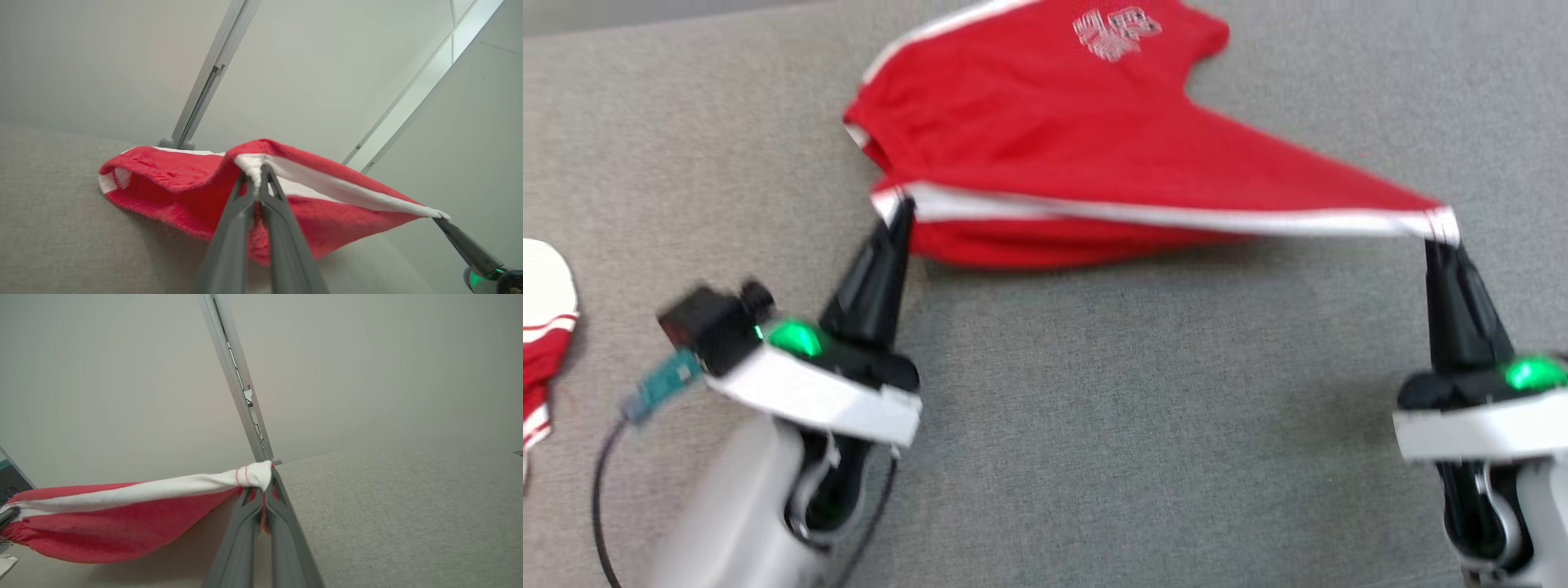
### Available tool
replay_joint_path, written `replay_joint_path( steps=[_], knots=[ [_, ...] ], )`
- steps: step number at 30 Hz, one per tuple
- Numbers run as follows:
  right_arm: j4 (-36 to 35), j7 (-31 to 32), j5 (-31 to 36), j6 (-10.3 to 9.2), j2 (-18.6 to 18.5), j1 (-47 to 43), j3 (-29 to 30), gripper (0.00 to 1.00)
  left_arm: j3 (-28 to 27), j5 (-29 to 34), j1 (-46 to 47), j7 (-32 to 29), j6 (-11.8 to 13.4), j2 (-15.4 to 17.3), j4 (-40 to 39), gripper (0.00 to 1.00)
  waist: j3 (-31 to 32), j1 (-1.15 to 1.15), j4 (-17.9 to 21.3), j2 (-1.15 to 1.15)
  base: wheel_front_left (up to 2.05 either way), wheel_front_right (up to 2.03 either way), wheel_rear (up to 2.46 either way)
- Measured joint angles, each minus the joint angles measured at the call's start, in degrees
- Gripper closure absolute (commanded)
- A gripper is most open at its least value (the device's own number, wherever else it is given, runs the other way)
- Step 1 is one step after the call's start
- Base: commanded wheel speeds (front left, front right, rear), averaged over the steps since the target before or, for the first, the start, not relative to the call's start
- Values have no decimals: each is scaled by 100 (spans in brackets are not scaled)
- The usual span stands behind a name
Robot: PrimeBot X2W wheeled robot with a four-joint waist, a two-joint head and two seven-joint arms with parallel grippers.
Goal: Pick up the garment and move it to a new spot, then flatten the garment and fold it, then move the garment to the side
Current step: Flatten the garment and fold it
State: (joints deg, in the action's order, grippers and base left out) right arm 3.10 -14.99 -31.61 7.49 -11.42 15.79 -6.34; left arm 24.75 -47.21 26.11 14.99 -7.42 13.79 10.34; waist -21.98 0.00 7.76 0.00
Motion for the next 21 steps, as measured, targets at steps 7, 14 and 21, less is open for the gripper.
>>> replay_joint_path(
  steps=[7, 14, 21],
  knots=[
    [-565, 0, 244, 0, 18, -1192, 207, 100, -450, 403, -1436, 0, 0, -590, -601, 100, 534, 0, -121, 0, 0, 0, 0],
    [-973, 0, 300, 0, -119, -1879, 286, 100, -390, 771, -2193, 2, -1, -708, -1010, 100, 1056, 0, -202, 0, 0, 0, 0],
    [-1143, 1, 289, 0, -91, -2427, 480, 100, -342, 806, -2721, 10, -1, -717, -1249, 100, 1381, 0, -267, 0, 0, 0, 0]
  ],
)
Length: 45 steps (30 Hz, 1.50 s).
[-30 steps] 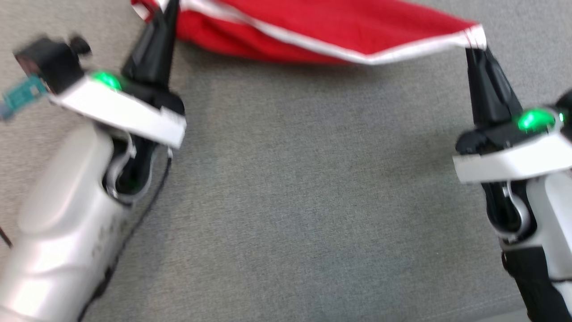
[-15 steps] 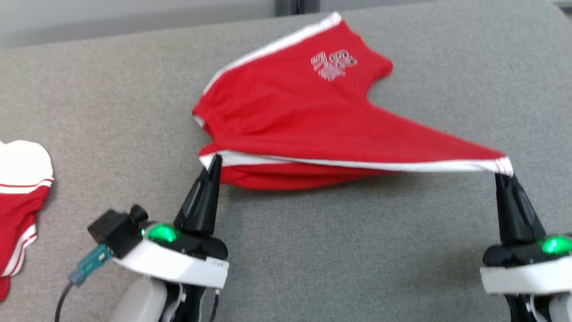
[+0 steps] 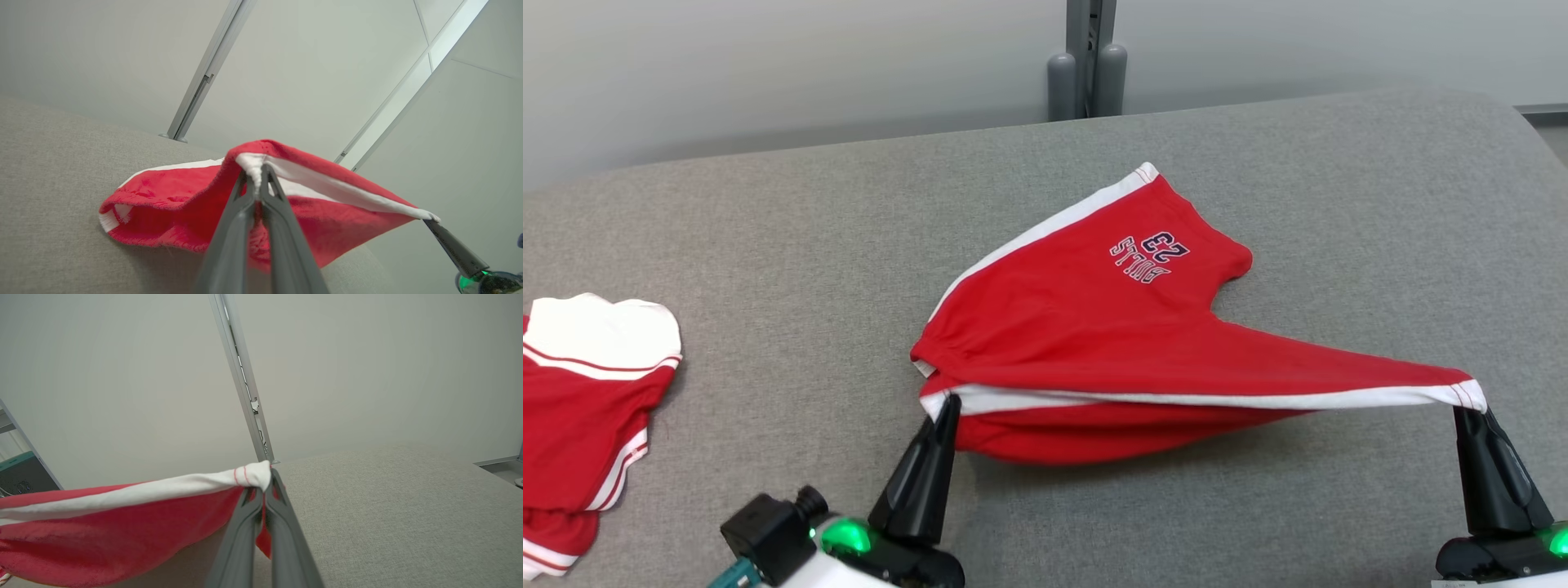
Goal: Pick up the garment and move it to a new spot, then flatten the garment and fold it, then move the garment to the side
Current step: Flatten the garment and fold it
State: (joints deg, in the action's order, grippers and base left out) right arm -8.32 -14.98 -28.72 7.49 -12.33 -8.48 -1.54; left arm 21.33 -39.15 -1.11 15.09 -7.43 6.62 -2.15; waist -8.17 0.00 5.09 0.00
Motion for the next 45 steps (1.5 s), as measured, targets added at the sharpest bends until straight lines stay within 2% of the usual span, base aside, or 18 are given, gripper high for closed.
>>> replay_joint_path(
  steps=[6, 13, 23, 28, 37, 45],
  knots=[
    [62, 55, 125, 0, -67, -51, 36, 100, 151, -82, -216, 0, 0, 5, 81, 100, -2, 0, -100, 0, 0, 0, 0],
    [749, 85, 152, 0, -192, 745, -122, 100, 286, -225, 243, -7, 1, -145, 624, 100, -217, 0, -228, 0, 0, 0, 0],
    [2217, 265, 152, 0, -545, 2630, -712, 100, 142, -1039, 1747, -334, 620, -374, 1944, 100, -811, 0, -503, 0, 0, 0, 0],
    [2806, 332, 122, 1, -690, 3454, -1023, 100, 248, -1232, 2296, -345, 770, -385, 2339, 100, -1071, 0, -619, 0, 0, 0, 0],
    [4129, 689, -109, 0, -1011, 5198, -1919, 100, 777, -1852, 3298, -183, 1139, -389, 2894, 100, -1566, 0, -943, 0, 0, 0, 0],
    [5193, 899, -428, 0, -1021, 6151, -2746, 100, 1328, -2372, 3721, -41, 1369, -388, 3134, 100, -1726, 0, -1192, 0, 0, 0, 0]
  ],
)
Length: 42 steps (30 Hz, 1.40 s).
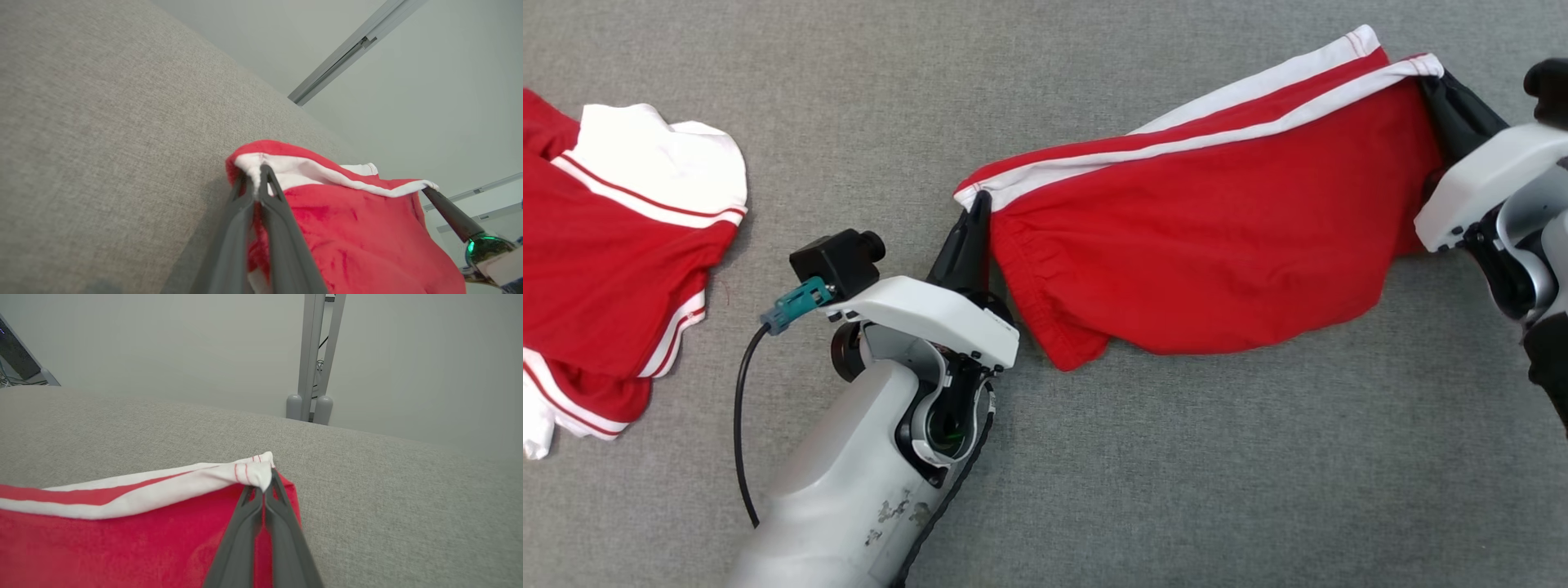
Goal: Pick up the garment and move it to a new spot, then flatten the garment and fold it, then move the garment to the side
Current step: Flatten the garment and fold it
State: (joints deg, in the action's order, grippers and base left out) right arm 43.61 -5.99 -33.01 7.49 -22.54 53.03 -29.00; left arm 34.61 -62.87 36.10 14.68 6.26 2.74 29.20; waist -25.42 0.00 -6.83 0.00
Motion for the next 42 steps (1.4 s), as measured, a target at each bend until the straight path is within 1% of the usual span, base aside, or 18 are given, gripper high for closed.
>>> replay_joint_path(
  steps=[6, 7, 8, 9, 10, 11, 12, 13, 14, 15, 20, 25, 29, 33, 36, 42],
  knots=[
    [739, -52, -225, 0, 46, 470, -325, 100, 261, -278, 153, 23, 120, -1, 70, 100, -34, 0, -95, 0, 0, 0, 0],
    [856, -58, -242, 0, 54, 534, -380, 96, 282, -320, 174, 24, 142, -5, 81, 100, -38, 0, -107, 0, 0, 0, 0],
    [956, -62, -249, 0, 62, 597, -448, 82, 289, -345, 185, 31, 149, -5, 87, 100, -44, 0, -120, 0, 0, 0, 0],
    [1055, -67, -268, 0, 74, 651, -504, 67, 290, -347, 188, 32, 165, -9, 89, 95, -47, 0, -132, 0, 0, 0, 0],
    [1134, -102, -291, 0, 94, 695, -556, 54, 315, -312, 194, 33, 190, -9, 104, 80, -48, 0, -142, 0, 0, 0, 0],
    [1218, -122, -313, 0, 119, 739, -610, 37, 349, -204, 198, 42, 189, -7, 127, 71, -45, 0, -150, 0, 0, 0, 0],
    [1300, -159, -337, 0, 137, 779, -654, 5, 385, -118, 197, 42, 188, -4, 142, 60, -41, 0, -157, 0, 0, 0, 0],
    [1380, -214, -360, 0, 154, 818, -684, 0, 416, -68, 192, 43, 187, -2, 149, 31, -36, 0, -163, 0, 0, 0, 0],
    [1473, -280, -383, 0, 166, 861, -697, 0, 446, -16, 181, 43, 180, -2, 155, 1, -30, 0, -170, 0, 0, 0, 0],
    [1550, -369, -399, 0, 170, 894, -704, 0, 476, 64, 167, 45, 170, -2, 163, 0, -22, 0, -178, 0, 0, 0, 0],
    [1829, -683, -453, 0, 229, 995, -769, 0, 330, 642, -25, 44, 137, -2, 58, 0, 33, 0, -222, 0, 0, 0, 0],
    [1835, -816, -590, 0, 240, 954, -937, 0, -109, 1289, -433, 44, 36, 0, -316, 0, 154, 0, -228, 0, 0, 0, 0],
    [1778, -824, -719, 0, 182, 685, -1177, 0, -568, 1739, -879, 45, -46, 2, -735, 0, 296, 0, -222, 0, 0, 0, 0],
    [1827, -695, -938, 0, 69, 466, -1314, 0, -991, 1981, -1342, 45, -114, 4, -1194, 0, 452, 0, -202, 0, 0, 0, 0],
    [1975, -541, -1033, 0, 4, 349, -1373, 0, -1210, 2146, -1608, 45, -115, 2, -1480, 0, 560, 0, -195, 0, 0, 0, 0],
    [2170, -381, -1271, 0, 49, 268, -1379, 0, -1507, 2280, -1945, 45, -113, 2, -1882, 0, 611, 0, -280, 0, 0, 0, 0]
  ],
)
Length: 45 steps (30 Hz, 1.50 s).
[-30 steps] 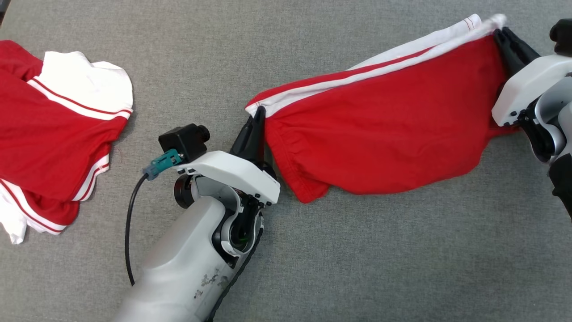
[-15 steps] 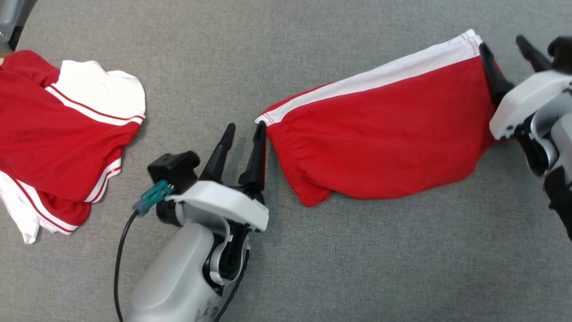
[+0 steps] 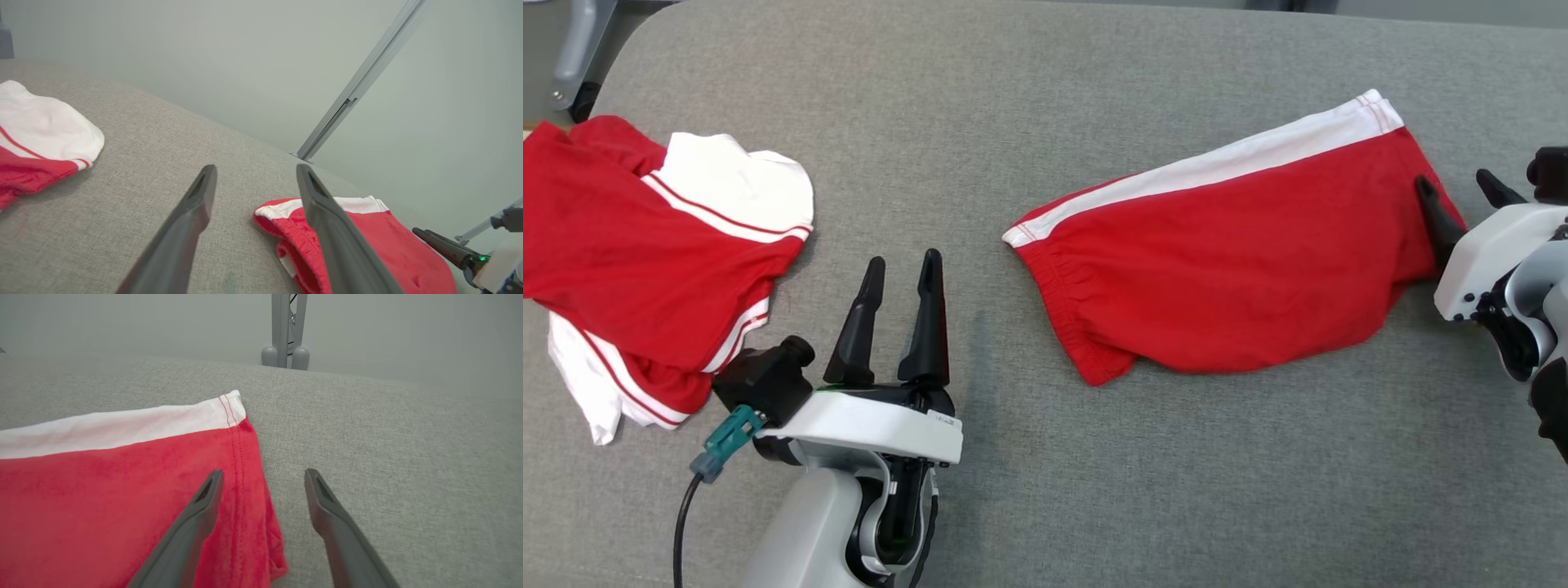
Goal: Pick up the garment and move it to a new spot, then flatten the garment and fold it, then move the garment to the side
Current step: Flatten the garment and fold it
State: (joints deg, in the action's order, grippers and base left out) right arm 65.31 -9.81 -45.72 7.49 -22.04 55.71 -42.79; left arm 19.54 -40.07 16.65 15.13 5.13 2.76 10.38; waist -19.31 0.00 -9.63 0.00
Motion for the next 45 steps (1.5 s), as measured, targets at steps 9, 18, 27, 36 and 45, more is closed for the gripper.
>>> replay_joint_path(
  steps=[9, 18, 27, 36, 45],
  knots=[
    [538, 769, -159, -1, 134, 220, 1, 0, -107, 119, -121, 0, 0, 2, -210, 0, -92, 0, -234, 0, 0, 0, 0],
    [432, 1527, -328, 0, 136, 288, -147, 100, -144, 87, -159, 0, 9, 1, -219, 0, -34, 0, -262, 0, 0, 0, 0],
    [227, 1450, -420, 1, 48, 262, -224, 100, -221, 127, -210, 0, 22, 2, -229, 0, 81, 0, -112, 0, 0, 0, 0],
    [-314, 1371, -790, 1, -463, -124, -215, 100, -248, 154, -334, 0, -8, 0, -277, 0, 357, 0, 226, 0, 0, 0, 0],
    [-546, 1222, -1179, 0, -768, -637, -66, 100, -300, 215, -365, 0, -25, 0, -267, 0, 590, 0, 539, 0, 0, 0, 0]
  ],
)
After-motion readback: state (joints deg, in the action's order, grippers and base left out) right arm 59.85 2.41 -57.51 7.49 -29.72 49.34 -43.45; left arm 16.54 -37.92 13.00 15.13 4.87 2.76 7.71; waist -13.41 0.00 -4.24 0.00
